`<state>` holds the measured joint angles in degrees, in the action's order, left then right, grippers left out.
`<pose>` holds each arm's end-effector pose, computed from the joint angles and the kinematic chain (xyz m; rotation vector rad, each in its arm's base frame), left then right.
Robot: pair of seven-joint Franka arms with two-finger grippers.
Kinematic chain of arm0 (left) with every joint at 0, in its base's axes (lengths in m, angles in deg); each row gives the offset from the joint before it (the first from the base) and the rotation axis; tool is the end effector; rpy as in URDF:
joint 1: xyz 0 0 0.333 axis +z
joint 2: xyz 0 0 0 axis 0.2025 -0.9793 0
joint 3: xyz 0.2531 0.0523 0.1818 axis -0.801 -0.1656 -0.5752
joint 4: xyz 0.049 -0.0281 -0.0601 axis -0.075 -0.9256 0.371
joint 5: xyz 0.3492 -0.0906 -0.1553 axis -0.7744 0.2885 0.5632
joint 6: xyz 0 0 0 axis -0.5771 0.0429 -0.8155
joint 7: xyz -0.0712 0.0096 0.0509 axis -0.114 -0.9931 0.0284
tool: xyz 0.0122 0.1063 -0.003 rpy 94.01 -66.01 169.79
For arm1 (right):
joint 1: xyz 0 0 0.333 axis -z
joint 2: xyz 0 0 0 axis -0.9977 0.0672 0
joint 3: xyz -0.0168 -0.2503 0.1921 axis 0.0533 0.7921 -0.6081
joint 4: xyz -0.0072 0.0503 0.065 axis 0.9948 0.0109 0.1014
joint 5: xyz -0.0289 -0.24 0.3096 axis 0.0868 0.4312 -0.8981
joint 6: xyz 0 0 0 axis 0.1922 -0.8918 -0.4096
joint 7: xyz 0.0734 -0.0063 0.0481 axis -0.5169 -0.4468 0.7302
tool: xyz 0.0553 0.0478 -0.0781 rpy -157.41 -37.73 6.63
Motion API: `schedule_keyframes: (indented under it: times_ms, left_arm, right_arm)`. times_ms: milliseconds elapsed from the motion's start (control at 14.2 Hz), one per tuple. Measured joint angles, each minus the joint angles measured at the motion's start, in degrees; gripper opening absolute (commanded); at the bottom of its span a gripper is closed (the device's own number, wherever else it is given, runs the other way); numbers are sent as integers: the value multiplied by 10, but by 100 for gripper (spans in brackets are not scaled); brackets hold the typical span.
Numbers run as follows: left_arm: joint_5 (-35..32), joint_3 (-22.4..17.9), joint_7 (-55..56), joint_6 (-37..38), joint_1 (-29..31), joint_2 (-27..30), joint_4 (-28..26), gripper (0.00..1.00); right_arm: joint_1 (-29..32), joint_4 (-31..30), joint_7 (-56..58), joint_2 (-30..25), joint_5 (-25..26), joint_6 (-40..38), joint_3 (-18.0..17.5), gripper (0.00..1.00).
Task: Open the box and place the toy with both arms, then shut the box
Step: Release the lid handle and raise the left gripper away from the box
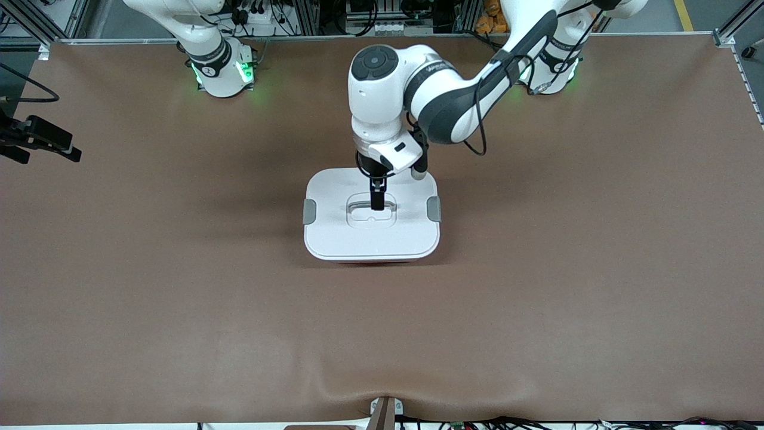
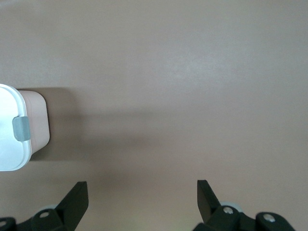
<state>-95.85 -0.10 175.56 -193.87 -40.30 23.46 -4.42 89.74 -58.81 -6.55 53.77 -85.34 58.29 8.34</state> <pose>0.4765 -0.5335 0.4252 2.2120 2.0289 0.1834 0.5514 -0.0375 0.6409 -3.0804 0.0127 0.0436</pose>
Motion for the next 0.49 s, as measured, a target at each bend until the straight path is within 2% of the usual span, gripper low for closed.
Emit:
schedule_keyframes:
  times_ms: [211, 493]
  left_arm:
    - [16, 0, -97, 31, 27, 37, 2, 100]
    - [87, -1, -287, 75, 107, 97, 3, 100]
  right_arm:
    - [0, 0, 0, 1, 0, 0, -1, 100]
    - [0, 0, 0, 1, 0, 0, 0, 100]
